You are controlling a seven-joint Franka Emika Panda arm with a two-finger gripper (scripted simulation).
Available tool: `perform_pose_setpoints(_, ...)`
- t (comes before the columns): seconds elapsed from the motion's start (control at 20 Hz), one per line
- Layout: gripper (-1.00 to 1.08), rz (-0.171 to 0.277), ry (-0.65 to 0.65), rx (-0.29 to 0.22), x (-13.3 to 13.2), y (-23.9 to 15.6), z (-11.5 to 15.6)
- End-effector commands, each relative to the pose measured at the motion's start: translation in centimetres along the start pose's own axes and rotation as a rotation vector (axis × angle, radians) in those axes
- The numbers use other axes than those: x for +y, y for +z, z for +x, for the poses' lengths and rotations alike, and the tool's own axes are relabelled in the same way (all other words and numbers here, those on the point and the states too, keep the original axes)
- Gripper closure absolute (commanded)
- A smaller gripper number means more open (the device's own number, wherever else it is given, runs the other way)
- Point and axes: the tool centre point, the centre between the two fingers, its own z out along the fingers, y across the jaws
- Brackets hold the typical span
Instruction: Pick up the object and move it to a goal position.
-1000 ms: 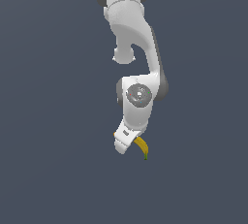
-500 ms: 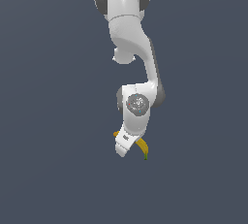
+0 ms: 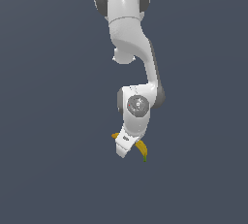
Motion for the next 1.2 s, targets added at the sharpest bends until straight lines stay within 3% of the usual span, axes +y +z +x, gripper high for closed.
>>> perform_pose_setpoints(0.0,1.08,-0.001,0.001,0.0,0.1,0.0,0.0)
perform_pose_setpoints(0.65,1.08,0.0,0.0,0.0,-1.0,-0.9,-0.2)
perform_pose_setpoints(1.15,1.08,-0.001,0.001,-0.001,-4.8,-4.6,-1.0)
